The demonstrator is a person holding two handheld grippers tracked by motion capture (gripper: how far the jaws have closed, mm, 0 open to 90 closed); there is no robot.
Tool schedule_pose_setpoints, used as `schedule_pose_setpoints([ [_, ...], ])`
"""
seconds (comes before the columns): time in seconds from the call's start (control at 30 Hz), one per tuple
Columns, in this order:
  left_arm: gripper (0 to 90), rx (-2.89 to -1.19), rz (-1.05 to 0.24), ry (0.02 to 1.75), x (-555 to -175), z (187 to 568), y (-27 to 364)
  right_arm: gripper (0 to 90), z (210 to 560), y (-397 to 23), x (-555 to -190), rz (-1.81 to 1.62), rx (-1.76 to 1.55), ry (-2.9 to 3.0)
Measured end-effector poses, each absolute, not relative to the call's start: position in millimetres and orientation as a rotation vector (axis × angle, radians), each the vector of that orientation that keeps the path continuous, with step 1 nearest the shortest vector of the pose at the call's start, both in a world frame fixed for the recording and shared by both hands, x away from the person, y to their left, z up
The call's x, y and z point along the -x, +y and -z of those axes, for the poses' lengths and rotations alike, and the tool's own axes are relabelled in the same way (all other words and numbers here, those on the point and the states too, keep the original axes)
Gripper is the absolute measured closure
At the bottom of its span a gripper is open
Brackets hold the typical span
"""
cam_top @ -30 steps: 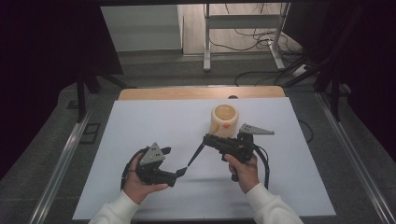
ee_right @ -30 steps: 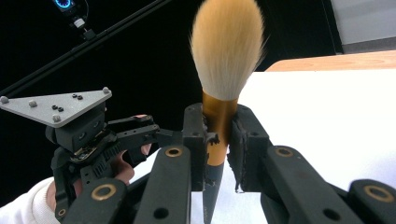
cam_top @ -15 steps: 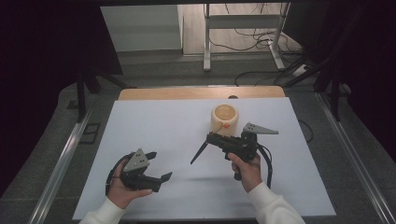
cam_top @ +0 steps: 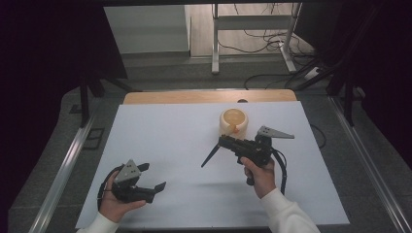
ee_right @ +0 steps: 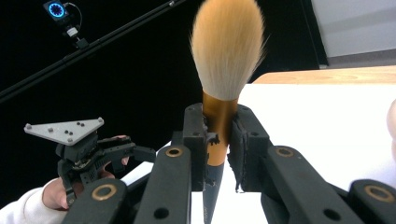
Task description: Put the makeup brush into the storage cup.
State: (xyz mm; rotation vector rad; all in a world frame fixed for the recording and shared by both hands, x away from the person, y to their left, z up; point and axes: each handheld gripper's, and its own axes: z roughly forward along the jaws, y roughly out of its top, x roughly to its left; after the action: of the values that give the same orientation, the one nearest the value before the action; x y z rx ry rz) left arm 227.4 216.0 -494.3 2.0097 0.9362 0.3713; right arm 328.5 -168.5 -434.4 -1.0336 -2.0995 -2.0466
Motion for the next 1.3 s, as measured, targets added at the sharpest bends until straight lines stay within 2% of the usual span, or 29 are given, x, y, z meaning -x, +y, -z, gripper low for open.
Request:
schedule_pose_setpoints([
  [1.3,10.3,-2.025,-0.374,0.948,-228.9,499.0,220.5,77.4,394.2,-206.0,-340.7,2.224,1.097,-2.092],
])
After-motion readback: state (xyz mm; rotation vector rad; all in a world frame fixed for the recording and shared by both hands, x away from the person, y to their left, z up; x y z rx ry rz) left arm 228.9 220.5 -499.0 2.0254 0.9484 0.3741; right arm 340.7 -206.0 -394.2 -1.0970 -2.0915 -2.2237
